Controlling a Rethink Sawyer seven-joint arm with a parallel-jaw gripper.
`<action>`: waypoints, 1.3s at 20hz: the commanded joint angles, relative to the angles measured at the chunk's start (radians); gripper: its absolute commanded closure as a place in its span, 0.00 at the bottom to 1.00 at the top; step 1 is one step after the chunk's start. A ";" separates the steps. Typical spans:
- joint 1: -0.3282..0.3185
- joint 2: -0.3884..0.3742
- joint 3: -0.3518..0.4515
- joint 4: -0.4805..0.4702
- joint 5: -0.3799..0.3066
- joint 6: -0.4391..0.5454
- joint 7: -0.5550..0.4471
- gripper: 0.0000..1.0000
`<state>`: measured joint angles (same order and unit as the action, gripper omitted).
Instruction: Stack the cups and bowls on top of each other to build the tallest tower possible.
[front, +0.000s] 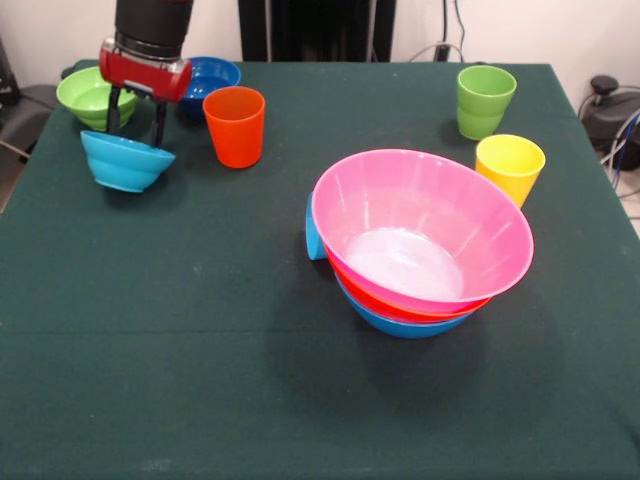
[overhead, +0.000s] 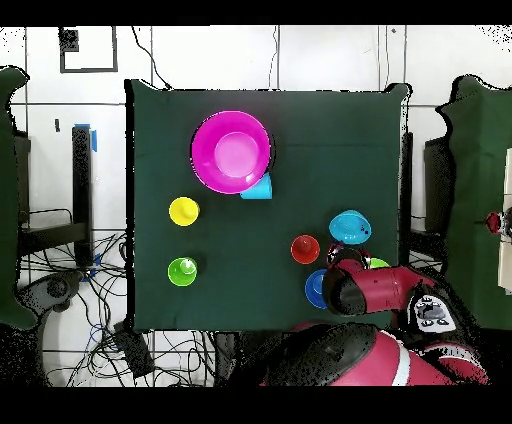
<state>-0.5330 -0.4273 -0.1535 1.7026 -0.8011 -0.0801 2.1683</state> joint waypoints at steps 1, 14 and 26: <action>0.040 0.036 0.068 -0.085 -0.023 -0.079 0.032 0.00; 0.018 0.003 0.098 -0.064 -0.037 -0.043 0.015 0.00; -0.006 -0.064 0.122 -0.011 -0.029 -0.011 0.023 0.00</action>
<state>-0.5361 -0.4644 -0.1576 1.6984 -0.8013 -0.1227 2.1683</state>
